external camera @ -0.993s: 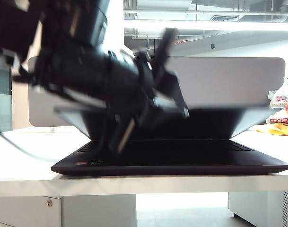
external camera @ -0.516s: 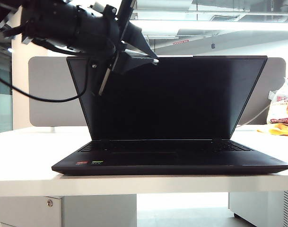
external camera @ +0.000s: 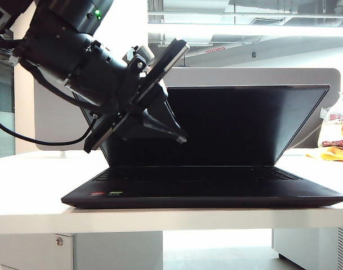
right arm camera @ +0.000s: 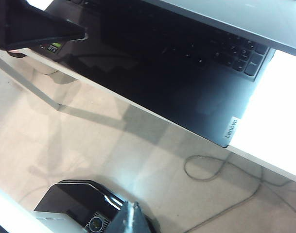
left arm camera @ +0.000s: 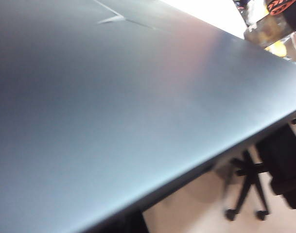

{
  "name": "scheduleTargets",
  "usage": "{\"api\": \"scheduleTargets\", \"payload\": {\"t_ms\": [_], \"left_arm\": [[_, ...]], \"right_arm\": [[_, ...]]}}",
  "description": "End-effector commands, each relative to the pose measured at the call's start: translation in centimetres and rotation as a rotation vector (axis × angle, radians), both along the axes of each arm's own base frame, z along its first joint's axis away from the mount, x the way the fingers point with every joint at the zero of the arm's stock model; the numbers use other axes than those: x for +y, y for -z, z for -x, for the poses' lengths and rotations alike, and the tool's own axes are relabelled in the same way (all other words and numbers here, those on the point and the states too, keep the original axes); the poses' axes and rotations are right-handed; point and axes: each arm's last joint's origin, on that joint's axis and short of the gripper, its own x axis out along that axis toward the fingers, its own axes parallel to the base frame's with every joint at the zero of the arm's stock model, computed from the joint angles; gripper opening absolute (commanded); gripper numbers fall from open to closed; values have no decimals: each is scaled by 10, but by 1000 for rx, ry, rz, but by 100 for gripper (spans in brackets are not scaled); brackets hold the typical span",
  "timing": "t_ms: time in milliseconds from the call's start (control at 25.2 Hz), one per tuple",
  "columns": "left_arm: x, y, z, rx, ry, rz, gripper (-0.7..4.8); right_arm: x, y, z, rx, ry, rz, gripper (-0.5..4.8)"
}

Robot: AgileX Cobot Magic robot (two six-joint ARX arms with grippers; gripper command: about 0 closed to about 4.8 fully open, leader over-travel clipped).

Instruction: Open the lid of the laptop and use the keypad to enter the password "123".

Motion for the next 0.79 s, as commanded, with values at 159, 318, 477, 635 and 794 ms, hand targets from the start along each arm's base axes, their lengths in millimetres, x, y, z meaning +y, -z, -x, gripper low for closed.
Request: {"api": "scheduleTargets", "payload": {"t_ms": [159,318,477,635,794], "left_arm": [[-7,-30,-11,-119,23,-313,-5],[-9,-50,-20,-188,-7,-347,-5],[-2,-60,-30,-242,-44,-417,-5],[16,-95,-60,-285,-121,-399,-5],[27,-104,-89,-280,-115,-403,-5]], "right_arm": [[1,3,-2,-8,3,-7,-5],[2,18,-4,30,6,14,-5],[4,23,-6,22,5,9,-5],[6,23,-9,13,6,4,-5],[8,24,-13,11,4,9,-5]]}}
